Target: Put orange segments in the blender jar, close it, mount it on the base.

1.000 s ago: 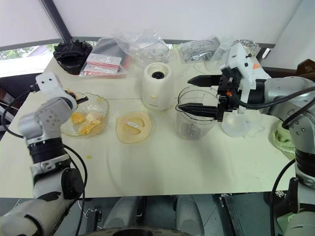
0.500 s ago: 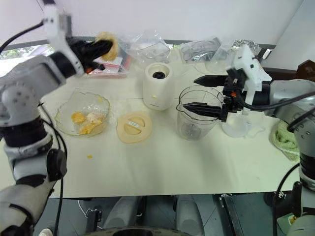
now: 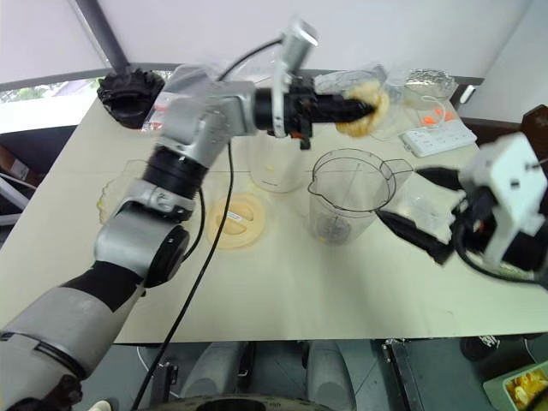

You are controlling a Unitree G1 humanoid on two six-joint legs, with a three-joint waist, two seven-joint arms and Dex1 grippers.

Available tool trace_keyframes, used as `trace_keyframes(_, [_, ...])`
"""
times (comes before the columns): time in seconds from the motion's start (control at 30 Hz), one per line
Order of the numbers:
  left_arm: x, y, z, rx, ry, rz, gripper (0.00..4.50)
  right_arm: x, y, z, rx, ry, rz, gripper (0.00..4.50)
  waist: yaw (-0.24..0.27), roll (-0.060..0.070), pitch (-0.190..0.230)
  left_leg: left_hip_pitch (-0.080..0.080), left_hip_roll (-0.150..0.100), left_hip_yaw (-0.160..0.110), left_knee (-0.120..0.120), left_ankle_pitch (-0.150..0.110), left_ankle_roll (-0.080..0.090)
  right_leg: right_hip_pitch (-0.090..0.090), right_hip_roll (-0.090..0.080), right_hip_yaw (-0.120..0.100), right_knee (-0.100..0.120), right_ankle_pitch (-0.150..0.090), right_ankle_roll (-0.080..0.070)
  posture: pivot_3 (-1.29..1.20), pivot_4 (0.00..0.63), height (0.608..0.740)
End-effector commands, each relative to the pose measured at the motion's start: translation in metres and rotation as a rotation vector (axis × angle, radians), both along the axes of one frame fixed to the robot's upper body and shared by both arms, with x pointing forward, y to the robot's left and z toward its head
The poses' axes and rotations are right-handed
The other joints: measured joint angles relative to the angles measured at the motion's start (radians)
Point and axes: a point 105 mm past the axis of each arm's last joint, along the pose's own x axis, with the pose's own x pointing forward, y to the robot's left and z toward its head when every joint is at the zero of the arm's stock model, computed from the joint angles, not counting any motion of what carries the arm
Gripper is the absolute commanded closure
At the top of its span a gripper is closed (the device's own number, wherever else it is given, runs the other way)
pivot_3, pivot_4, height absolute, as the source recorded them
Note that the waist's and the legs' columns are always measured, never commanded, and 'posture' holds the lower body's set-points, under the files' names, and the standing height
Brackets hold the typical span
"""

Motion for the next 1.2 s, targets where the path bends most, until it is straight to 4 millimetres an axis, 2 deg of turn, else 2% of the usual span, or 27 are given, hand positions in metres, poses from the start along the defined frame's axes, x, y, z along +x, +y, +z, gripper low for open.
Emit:
trace_keyframes(0.03, [-0.006, -0.009, -0.004, 0.057, -0.079, -0.079, 4.34, -0.016, -0.006, 0.005, -0.041, -0.066, -0.090, 0.00, -0.001, 0.000, 0.001, -0.001, 0.000, 0.002, 0.002, -0.001, 0.002, 0.000, 0.000, 0.001, 0.000, 0.000, 0.000, 0.00, 0.150, 0.740])
trace_keyframes(0.17, [-0.005, -0.014, -0.019, 0.101, -0.083, -0.100, 4.34, -0.028, -0.013, -0.002, -0.039, -0.033, -0.141, 0.00, 0.006, 0.000, 0.001, -0.002, 0.001, 0.002, 0.006, -0.002, 0.004, 0.000, -0.001, 0.002, -0.001, 0.000, 0.000, 0.00, 0.150, 0.740])
trace_keyframes(0.27, [-0.002, -0.016, -0.023, 0.110, -0.083, -0.080, 3.44, -0.033, -0.014, -0.004, -0.032, -0.021, -0.150, 0.00, 0.009, 0.000, 0.001, -0.002, 0.001, 0.002, 0.007, -0.002, 0.004, 0.000, -0.001, 0.001, 0.000, 0.000, 0.000, 0.00, 0.150, 0.740])
trace_keyframes(0.47, [0.002, -0.016, -0.021, 0.097, -0.090, -0.056, 0.25, -0.034, -0.013, -0.005, -0.030, -0.023, -0.161, 0.00, 0.008, -0.001, 0.001, -0.002, 0.001, 0.002, 0.007, -0.002, 0.004, 0.000, -0.001, 0.001, -0.001, 0.000, 0.000, 0.00, 0.150, 0.740])
trace_keyframes(0.5, [0.003, -0.016, -0.020, 0.090, -0.091, -0.047, 0.02, -0.034, -0.013, -0.005, -0.029, -0.023, -0.163, 0.00, 0.008, -0.001, 0.001, -0.002, 0.001, 0.002, 0.007, -0.002, 0.004, 0.000, -0.001, 0.001, -0.001, 0.000, 0.000, 0.00, 0.150, 0.740])
trace_keyframes(0.6, [0.006, -0.013, -0.010, 0.042, -0.093, -0.026, 0.02, -0.032, -0.017, -0.010, -0.026, -0.010, -0.180, 0.00, 0.009, -0.001, 0.001, -0.002, 0.001, 0.002, 0.007, -0.002, 0.004, 0.000, -0.001, 0.001, -0.001, -0.001, 0.001, 0.00, 0.150, 0.740])
trace_keyframes(0.7, [0.011, -0.003, 0.005, -0.024, -0.071, 0.007, 0.02, -0.028, -0.022, -0.017, -0.011, 0.003, -0.210, 0.00, 0.007, -0.001, 0.001, -0.002, 0.001, 0.002, 0.007, -0.002, 0.004, 0.000, -0.001, 0.001, -0.001, -0.002, 0.004, 0.00, 0.150, 0.740])
trace_keyframes(0.87, [0.020, 0.034, 0.023, -0.086, -0.082, 0.097, 0.02, -0.021, -0.038, -0.031, 0.020, 0.004, -0.288, 0.00, 0.005, 0.000, 0.001, -0.002, 0.002, 0.001, 0.007, -0.002, 0.004, 0.000, 0.000, 0.001, 0.000, -0.002, 0.004, 0.00, 0.150, 0.740])
trace_keyframes(1.0, [0.023, 0.066, 0.030, -0.102, -0.092, 0.196, 0.02, -0.015, -0.054, -0.044, -0.019, 0.011, -0.359, 0.00, 0.004, 0.000, 0.001, -0.001, 0.003, 0.000, 0.006, -0.002, 0.004, 0.001, 0.000, 0.002, 0.000, -0.002, 0.003, 0.00, 0.150, 0.740])
trace_keyframes(1.07, [0.024, 0.087, 0.019, -0.081, -0.098, 0.265, 0.02, -0.012, -0.061, -0.050, 0.010, 0.007, -0.390, 0.00, 0.006, 0.000, 0.000, -0.001, 0.003, -0.001, 0.007, -0.002, 0.004, 0.001, 0.000, 0.002, 0.000, 0.000, 0.000, 0.00, 0.150, 0.740])
trace_keyframes(1.13, [0.024, 0.114, -0.007, -0.024, -0.110, 0.351, 0.02, -0.005, -0.074, -0.059, 0.034, -0.001, -0.453, 0.00, 0.000, 0.002, 0.000, -0.001, 0.004, -0.001, 0.006, -0.002, 0.004, 0.001, 0.000, 0.002, 0.000, 0.000, 0.000, 0.00, 0.150, 0.740])
trace_keyframes(1.2, [0.021, 0.124, -0.023, 0.007, -0.105, 0.398, 0.02, -0.001, -0.085, -0.065, 0.058, -0.006, -0.498, 0.00, -0.004, 0.003, -0.001, 0.001, 0.004, 0.000, 0.006, -0.002, 0.004, 0.001, -0.001, 0.004, 0.001, 0.000, 0.000, 0.00, 0.150, 0.740])
